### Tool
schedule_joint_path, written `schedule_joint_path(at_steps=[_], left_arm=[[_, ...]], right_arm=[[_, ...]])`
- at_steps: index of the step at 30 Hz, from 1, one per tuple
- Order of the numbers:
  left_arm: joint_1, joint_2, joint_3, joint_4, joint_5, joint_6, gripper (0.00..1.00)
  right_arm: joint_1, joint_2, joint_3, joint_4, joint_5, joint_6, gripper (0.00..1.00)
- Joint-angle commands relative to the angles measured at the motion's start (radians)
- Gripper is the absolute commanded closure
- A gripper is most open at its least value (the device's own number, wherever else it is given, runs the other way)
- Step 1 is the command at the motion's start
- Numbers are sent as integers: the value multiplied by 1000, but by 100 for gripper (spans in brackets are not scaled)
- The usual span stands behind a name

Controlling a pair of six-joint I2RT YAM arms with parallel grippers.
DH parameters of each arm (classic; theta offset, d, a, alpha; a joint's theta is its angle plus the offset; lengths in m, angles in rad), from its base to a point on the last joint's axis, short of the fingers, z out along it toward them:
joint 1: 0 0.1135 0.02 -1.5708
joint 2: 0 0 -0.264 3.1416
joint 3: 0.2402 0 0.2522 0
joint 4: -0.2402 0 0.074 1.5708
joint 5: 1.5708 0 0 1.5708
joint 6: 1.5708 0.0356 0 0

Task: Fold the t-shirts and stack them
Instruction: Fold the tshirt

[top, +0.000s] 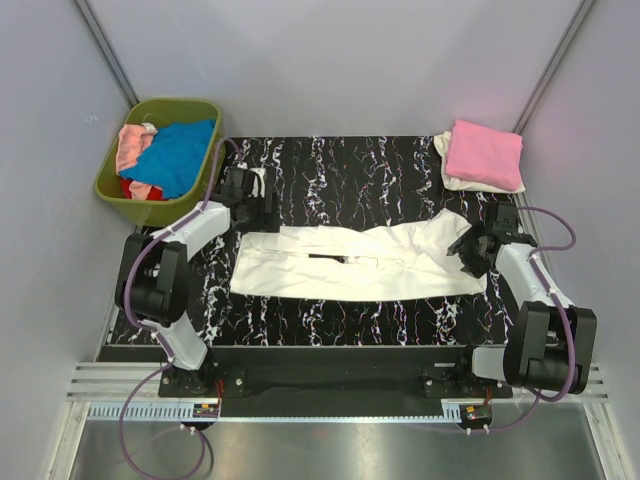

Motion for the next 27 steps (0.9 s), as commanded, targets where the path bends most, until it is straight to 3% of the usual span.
schedule_joint_path(at_steps=[1, 6, 8, 11, 13, 14, 19, 23, 24, 27], left_arm=[[21, 16, -22, 78, 33, 11, 1], [38, 13, -52, 117, 50, 14, 1], [41, 20, -51, 120, 67, 11, 10], [41, 22, -61, 129, 61, 0, 12], [43, 22, -65, 132, 68, -1, 25], [43, 26, -60, 124, 67, 0, 45], [43, 42, -34, 103, 56, 6, 51], [46, 31, -8, 61, 50, 22, 65], [47, 14, 7, 52, 51, 31, 77], [50, -42, 41, 5, 56, 57, 83]], right_arm=[[2, 17, 27, 24, 2, -33, 41], [2, 43, 27, 36, 7, -39, 41], [2, 53, 24, 41, 5, -36, 41], [2, 63, 26, 48, 5, -37, 41], [2, 64, 26, 48, 7, -39, 41], [2, 64, 24, 48, 11, -37, 41], [2, 66, 24, 50, 13, -41, 41], [2, 64, 23, 50, 13, -39, 42], [2, 64, 24, 50, 13, -41, 42], [2, 58, 21, 51, 15, -37, 42]])
